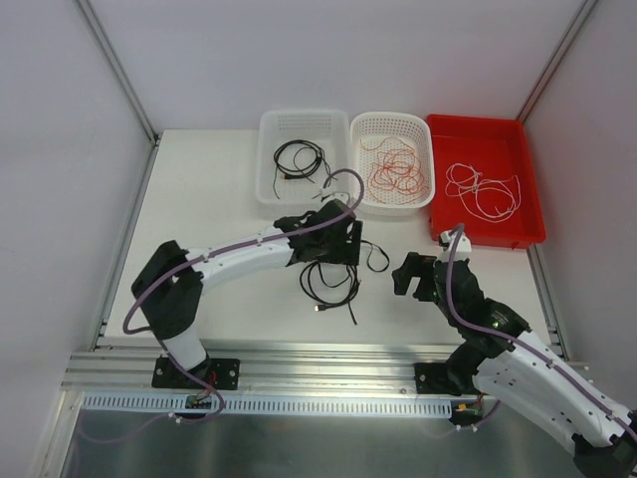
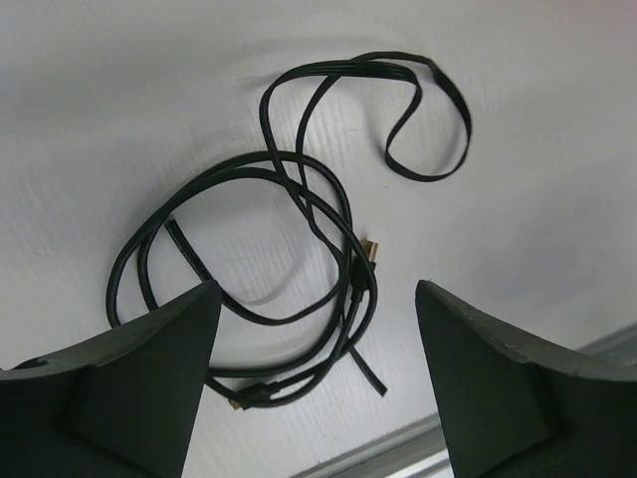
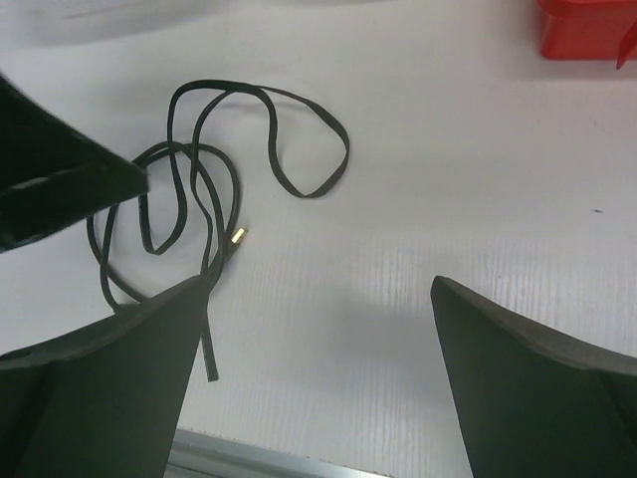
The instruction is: Untangle the cables
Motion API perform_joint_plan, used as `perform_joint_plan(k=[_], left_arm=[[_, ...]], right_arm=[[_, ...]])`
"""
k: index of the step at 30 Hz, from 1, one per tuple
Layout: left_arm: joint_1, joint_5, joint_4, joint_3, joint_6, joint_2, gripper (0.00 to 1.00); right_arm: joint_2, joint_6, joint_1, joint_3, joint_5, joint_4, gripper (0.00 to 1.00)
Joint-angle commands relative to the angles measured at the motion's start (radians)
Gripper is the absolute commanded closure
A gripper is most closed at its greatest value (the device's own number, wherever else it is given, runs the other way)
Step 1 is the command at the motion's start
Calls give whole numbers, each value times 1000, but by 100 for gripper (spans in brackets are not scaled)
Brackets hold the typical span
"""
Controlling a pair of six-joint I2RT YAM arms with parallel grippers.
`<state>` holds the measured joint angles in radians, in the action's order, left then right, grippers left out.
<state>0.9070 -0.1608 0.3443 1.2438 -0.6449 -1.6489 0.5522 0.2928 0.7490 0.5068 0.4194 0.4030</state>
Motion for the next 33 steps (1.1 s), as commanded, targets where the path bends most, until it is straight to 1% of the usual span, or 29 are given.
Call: perform_joint_plan(k=[1,6,12,13,17,18,19,21,22,24,28,33], left_arm=[[32,-132,-1,58,-44,-104,21],[38,-204,-1,143,-32,-228,24],[41,-263,-1,239,14,-346,31],[41,-264,1,261,22,-359,32],[43,-249,-1,296,48,-410,45],[44,-246,1,298,50,-419,54],[44,-244,1,298,53,-422,59],[47,-244,1,295,62,-417,75],[47,-247,1,289,67,-413,89],[49,-275,-1,276,76,-376,100],[55,-327,1,246,116,-267,100],[61,-364,1,240,211,-72,100]], right_arm=[[-40,40,-5,47,-33,86,1],[-83,65,-2,47,-41,135,1],[-115,69,-2,67,-30,194,1],[-117,68,-3,71,-30,207,1],[-124,68,-2,81,-19,229,1],[-127,68,-2,79,-16,230,1],[-129,69,-2,78,-14,232,1],[-129,74,-4,75,-13,227,1],[-129,74,-2,73,-13,229,1],[-127,80,-4,72,-16,227,1],[-136,80,-4,72,-11,232,1],[-166,75,-2,68,18,250,1]])
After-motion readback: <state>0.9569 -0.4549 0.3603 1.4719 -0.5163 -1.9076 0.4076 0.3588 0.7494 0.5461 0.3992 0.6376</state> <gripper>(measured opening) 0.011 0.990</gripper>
